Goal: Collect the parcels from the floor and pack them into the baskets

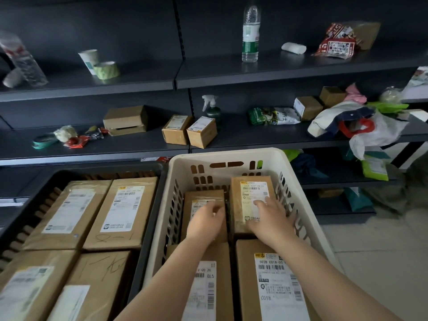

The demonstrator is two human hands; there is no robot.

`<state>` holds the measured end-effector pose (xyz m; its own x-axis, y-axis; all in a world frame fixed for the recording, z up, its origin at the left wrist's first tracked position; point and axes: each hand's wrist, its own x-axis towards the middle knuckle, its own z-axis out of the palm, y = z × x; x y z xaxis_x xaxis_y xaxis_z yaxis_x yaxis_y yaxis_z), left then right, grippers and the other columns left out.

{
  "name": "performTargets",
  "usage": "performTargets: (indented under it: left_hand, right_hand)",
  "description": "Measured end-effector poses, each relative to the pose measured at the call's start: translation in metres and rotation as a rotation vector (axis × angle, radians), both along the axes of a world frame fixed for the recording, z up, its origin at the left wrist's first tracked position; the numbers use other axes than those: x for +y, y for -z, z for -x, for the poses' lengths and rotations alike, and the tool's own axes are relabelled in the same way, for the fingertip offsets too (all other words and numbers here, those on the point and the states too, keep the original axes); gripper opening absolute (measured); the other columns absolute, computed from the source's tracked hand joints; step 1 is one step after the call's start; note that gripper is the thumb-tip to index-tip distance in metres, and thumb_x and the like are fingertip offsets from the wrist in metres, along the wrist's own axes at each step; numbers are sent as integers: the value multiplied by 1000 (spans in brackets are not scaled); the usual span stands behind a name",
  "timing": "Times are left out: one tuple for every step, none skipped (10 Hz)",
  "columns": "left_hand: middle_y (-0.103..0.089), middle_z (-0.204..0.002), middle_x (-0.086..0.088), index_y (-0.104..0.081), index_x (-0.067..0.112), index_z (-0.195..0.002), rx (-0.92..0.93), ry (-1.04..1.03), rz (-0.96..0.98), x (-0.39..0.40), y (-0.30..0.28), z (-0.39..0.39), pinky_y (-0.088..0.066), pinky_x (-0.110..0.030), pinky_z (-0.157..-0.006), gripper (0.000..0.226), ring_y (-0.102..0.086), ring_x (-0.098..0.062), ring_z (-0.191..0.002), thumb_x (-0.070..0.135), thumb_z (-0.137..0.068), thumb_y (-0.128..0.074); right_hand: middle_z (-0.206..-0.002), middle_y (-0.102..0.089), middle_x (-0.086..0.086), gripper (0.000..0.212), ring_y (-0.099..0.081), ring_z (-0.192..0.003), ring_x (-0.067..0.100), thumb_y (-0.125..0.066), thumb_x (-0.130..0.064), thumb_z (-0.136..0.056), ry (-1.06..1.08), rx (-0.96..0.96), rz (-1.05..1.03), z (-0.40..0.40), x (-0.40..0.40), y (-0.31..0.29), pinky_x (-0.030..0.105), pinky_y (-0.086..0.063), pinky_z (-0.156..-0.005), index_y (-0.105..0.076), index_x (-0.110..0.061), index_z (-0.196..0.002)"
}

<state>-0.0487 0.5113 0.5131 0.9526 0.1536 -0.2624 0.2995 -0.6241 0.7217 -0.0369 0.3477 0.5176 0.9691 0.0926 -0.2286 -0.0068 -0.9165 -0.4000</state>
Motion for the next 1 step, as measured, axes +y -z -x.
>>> performTargets:
  left_hand:
    - [-63,-114,9,-54,30,-124,-164,1,-143,8,-17,20,-51,-29,-79,33,-60,-11,-97,35,-93,-47]
  right_hand:
    - [-140,-43,-1,52,-36,-130,22,-53,-34,-85,-50,-130,-35,10,6,-10,44,-34,-105,-43,-22,-135]
